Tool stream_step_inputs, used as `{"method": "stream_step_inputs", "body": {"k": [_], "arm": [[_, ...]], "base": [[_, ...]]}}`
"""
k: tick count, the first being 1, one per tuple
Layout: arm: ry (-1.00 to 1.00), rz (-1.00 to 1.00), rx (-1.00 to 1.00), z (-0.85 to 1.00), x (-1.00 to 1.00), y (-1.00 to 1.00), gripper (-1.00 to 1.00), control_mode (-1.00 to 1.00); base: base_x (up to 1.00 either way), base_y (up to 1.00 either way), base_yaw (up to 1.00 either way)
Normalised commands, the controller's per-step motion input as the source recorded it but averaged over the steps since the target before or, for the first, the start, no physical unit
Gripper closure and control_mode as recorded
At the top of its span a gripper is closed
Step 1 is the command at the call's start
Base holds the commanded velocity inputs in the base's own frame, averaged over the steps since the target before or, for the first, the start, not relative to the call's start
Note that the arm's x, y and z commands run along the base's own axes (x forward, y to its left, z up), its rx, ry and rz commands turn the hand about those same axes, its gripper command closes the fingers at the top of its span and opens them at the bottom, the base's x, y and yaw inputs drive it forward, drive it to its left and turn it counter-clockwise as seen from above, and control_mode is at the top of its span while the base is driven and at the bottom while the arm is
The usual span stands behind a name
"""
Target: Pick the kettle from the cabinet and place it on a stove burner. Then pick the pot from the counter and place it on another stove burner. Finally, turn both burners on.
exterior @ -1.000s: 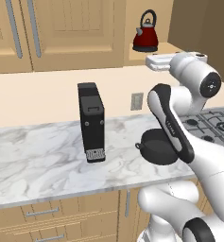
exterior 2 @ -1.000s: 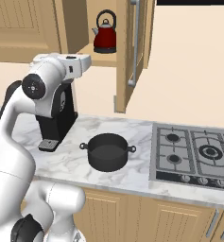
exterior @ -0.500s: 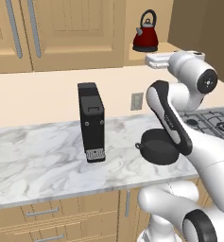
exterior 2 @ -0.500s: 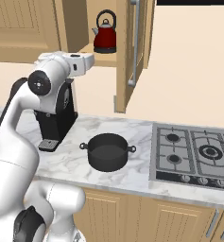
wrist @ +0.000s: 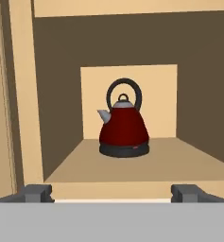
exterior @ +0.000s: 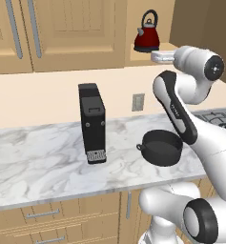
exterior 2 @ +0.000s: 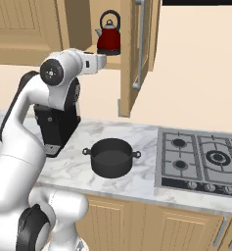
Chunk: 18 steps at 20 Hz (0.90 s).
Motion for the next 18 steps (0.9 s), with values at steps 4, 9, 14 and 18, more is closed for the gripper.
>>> {"method": "stream_step_inputs", "body": {"k": [4,9,14,18], "arm": [[0.1,0.0,0.03,0.21,0.02,-0.29,-1.0,-1.0],[0.02,0.0,0.01,0.29,0.04,-0.23,-1.0,-1.0],[0.01,0.02,0.0,0.09,0.13,-0.1,-1.0,-1.0],[0.0,0.03,-0.02,0.0,0.2,0.0,-1.0,-1.0]], "base": [[0.0,0.0,0.0],[0.0,0.0,0.0],[0.0,0.0,0.0],[0.0,0.0,0.0]]}}
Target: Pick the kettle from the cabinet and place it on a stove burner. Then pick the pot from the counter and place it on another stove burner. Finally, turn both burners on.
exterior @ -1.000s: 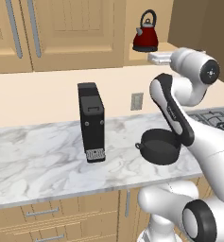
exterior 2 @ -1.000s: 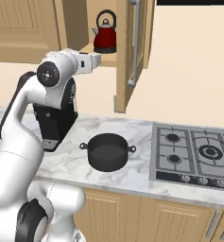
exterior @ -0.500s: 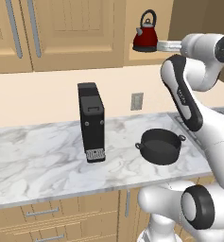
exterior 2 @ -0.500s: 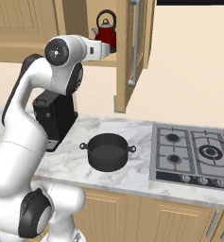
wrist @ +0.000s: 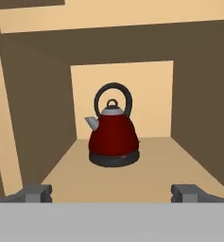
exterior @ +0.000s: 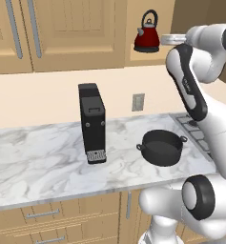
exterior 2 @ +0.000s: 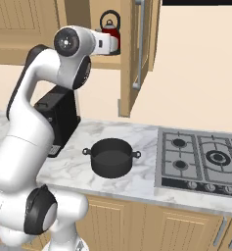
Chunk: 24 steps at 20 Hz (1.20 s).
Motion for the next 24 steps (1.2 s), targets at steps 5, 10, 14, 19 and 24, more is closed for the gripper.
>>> {"method": "stream_step_inputs", "body": {"k": [5,10,14,19,24], "arm": [[-0.02,0.05,0.0,0.0,0.29,-0.02,-1.0,-1.0],[0.01,0.03,0.01,0.0,0.22,-0.21,-1.0,-1.0],[0.0,0.07,0.01,0.0,0.31,-0.31,-1.0,-1.0],[0.0,0.08,0.01,0.0,0.31,-0.31,-1.0,-1.0],[0.0,0.08,0.0,0.0,0.29,-0.27,-1.0,-1.0]], "base": [[0.0,0.0,0.0],[0.0,0.0,0.0],[0.0,0.0,0.0],[0.0,0.0,0.0],[0.0,0.0,0.0]]}}
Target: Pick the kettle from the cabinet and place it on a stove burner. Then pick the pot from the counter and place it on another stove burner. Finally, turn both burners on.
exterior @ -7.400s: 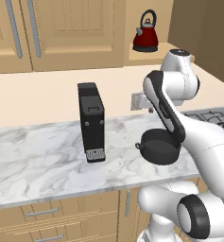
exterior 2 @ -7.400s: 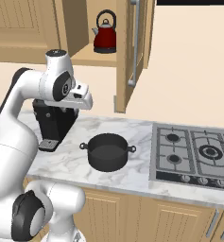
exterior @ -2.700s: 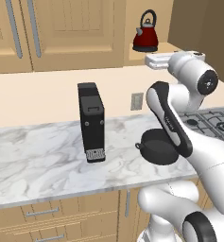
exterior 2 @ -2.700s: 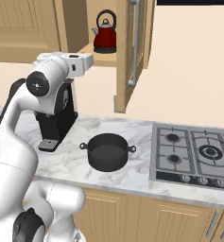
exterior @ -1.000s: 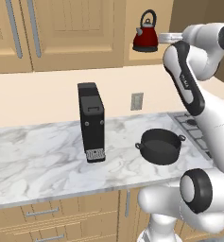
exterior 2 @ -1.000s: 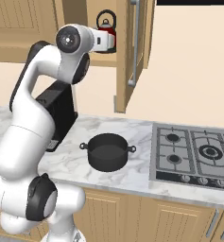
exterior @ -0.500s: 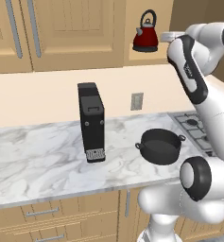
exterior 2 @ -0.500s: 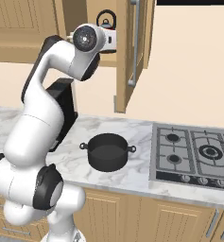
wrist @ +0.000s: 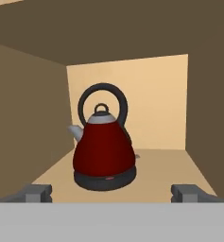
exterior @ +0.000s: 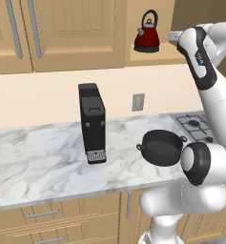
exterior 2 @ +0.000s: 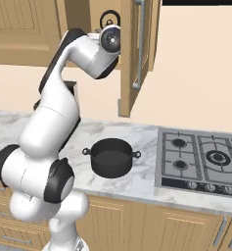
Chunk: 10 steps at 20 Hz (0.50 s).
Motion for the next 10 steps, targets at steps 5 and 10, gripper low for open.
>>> {"method": "stream_step_inputs", "body": {"k": [5,10], "arm": [[0.0,0.07,0.0,0.0,0.14,-0.1,-1.0,-1.0],[0.0,0.05,0.0,0.0,0.04,0.0,-1.0,-1.0]], "base": [[0.0,0.0,0.0],[0.0,0.0,0.0]]}}
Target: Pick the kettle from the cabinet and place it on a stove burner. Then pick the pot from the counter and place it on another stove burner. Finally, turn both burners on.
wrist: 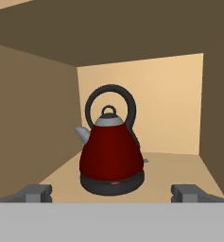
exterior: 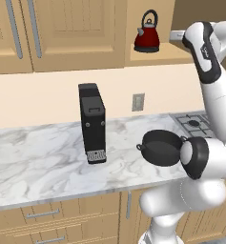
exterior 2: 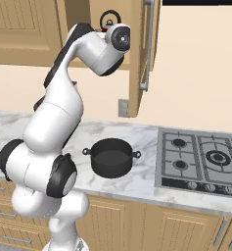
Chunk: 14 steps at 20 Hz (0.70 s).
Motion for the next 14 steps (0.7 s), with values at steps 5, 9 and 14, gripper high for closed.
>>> {"method": "stream_step_inputs", "body": {"k": [5,9,14], "arm": [[0.0,0.0,0.0,0.02,0.15,0.0,-1.0,-1.0],[0.01,0.0,0.0,0.0,0.14,0.0,-1.0,-1.0],[0.02,-0.01,-0.01,0.0,0.08,0.0,-1.0,-1.0]], "base": [[0.0,0.0,0.0],[0.0,0.0,0.0],[0.0,0.0,0.0]]}}
